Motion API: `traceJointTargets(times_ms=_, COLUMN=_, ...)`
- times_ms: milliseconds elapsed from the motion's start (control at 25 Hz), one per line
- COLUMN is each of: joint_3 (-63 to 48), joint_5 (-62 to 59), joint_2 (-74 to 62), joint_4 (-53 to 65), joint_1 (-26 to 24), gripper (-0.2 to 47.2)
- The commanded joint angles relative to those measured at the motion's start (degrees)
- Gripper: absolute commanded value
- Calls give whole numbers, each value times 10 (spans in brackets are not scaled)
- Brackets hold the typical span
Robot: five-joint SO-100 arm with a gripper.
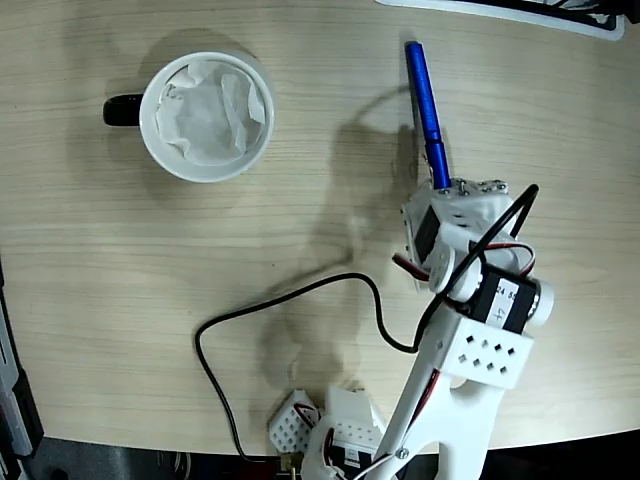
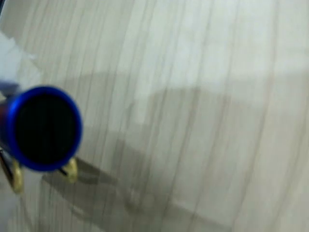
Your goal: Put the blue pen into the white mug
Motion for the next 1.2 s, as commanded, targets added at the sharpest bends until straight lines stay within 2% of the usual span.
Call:
traceJointTargets(times_ms=0, joint_3=41, joint_5=-29, joint_2=82, joint_4=-21, joint_1=4, gripper=1)
traceJointTargets(times_ms=320, joint_3=115, joint_5=-98, joint_2=148, joint_4=-75, joint_1=6, gripper=1)
traceJointTargets(times_ms=800, joint_3=129, joint_5=-213, joint_2=226, joint_4=-125, joint_1=11, gripper=1)
traceJointTargets(times_ms=1160, joint_3=276, joint_5=-440, joint_2=397, joint_4=-330, joint_1=14, gripper=1)
